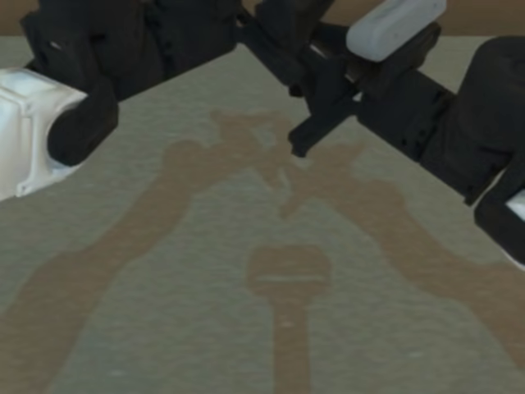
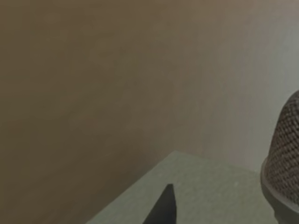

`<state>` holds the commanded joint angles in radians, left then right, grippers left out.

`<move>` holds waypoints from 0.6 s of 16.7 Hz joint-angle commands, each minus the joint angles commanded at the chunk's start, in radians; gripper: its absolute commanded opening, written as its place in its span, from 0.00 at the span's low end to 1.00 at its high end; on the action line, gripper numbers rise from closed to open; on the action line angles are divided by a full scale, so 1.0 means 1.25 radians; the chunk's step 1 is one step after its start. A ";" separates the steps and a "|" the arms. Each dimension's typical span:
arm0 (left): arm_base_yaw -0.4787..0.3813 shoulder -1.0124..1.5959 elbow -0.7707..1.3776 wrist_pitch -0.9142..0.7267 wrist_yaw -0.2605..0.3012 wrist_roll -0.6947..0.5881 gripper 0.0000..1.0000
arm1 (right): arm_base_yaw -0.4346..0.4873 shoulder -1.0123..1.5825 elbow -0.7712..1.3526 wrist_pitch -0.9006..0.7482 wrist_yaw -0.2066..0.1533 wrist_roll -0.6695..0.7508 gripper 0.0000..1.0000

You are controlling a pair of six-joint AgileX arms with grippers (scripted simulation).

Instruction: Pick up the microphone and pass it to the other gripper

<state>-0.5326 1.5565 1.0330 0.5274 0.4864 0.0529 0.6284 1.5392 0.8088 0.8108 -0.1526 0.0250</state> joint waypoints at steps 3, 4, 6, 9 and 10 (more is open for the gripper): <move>0.000 0.000 0.000 0.000 0.000 0.000 0.17 | 0.000 0.000 0.000 0.000 0.000 0.000 0.00; 0.000 0.000 0.000 0.000 0.000 0.000 0.10 | 0.000 0.000 0.000 0.000 0.000 0.000 0.00; 0.000 0.000 0.000 0.000 0.000 0.000 0.00 | 0.000 0.000 0.000 0.000 0.000 0.000 0.00; 0.000 0.000 0.000 0.000 0.000 0.000 0.00 | 0.000 0.000 0.000 0.000 0.000 0.000 0.00; 0.000 0.000 0.000 0.000 0.000 0.000 0.00 | 0.000 0.000 0.000 0.000 0.000 0.000 0.00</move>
<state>-0.5326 1.5565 1.0330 0.5274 0.4864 0.0529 0.6284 1.5392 0.8088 0.8108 -0.1526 0.0250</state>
